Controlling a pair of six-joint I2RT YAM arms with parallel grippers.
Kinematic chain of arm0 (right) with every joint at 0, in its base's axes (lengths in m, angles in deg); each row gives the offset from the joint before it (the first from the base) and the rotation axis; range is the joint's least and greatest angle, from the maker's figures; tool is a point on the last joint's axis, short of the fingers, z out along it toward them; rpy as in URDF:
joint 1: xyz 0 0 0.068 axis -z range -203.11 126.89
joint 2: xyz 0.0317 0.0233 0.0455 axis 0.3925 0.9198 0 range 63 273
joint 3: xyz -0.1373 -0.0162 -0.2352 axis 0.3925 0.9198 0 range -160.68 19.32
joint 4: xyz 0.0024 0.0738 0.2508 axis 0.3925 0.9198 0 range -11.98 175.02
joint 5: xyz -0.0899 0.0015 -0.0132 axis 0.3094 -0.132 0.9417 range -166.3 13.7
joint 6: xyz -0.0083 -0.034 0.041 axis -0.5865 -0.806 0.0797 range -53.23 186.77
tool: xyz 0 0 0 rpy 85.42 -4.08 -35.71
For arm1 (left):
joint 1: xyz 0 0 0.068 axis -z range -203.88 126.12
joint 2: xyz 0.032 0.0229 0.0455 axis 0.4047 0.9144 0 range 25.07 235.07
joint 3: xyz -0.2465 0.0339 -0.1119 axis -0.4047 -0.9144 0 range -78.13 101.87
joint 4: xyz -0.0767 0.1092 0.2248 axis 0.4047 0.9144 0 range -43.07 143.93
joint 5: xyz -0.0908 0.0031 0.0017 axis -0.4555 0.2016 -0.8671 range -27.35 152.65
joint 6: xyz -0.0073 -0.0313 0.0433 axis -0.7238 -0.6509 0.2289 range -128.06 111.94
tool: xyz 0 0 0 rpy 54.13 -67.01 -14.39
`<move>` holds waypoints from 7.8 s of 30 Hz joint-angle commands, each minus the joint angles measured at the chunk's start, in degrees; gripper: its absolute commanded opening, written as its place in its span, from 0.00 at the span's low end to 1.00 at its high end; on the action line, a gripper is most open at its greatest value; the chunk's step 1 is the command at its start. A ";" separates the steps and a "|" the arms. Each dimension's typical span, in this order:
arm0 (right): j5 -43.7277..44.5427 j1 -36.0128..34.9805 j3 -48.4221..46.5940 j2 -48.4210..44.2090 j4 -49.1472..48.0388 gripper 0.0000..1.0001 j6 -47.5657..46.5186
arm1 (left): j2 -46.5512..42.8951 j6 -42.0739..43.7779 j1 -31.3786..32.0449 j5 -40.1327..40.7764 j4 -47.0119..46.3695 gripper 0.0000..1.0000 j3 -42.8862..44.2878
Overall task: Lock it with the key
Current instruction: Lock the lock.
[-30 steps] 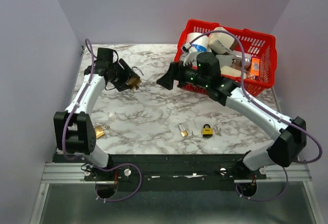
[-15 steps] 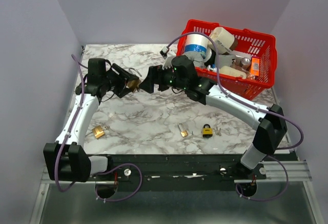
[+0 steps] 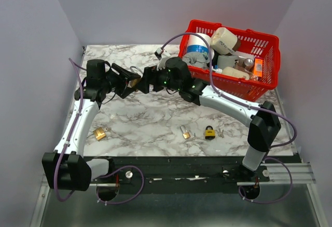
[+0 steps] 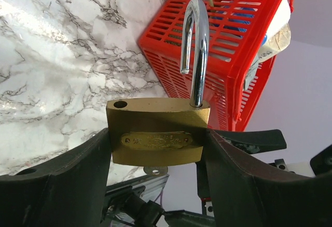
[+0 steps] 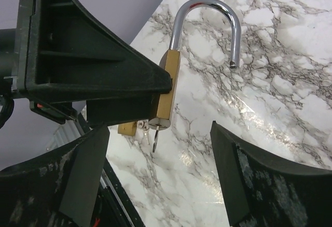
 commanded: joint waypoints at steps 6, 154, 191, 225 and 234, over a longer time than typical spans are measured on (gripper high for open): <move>2.98 -1.09 -3.83 4.19 -5.91 0.74 -1.49 | -2.46 -2.95 0.32 -3.64 -5.48 0.25 -0.63; -46.06 9.02 19.20 -38.17 20.20 0.36 -41.04 | -11.51 84.24 37.14 -19.99 10.34 0.00 15.63; -47.91 5.77 17.80 -34.75 7.63 0.01 -29.44 | -5.71 62.97 44.61 -21.31 -20.33 0.00 2.54; -23.92 6.38 22.36 -35.71 3.68 0.00 -29.26 | -14.04 48.93 13.86 -11.68 -10.76 0.81 1.58; -13.81 6.29 21.58 -28.97 -11.62 0.01 -23.72 | -19.33 20.37 13.41 4.56 -13.74 0.99 -5.09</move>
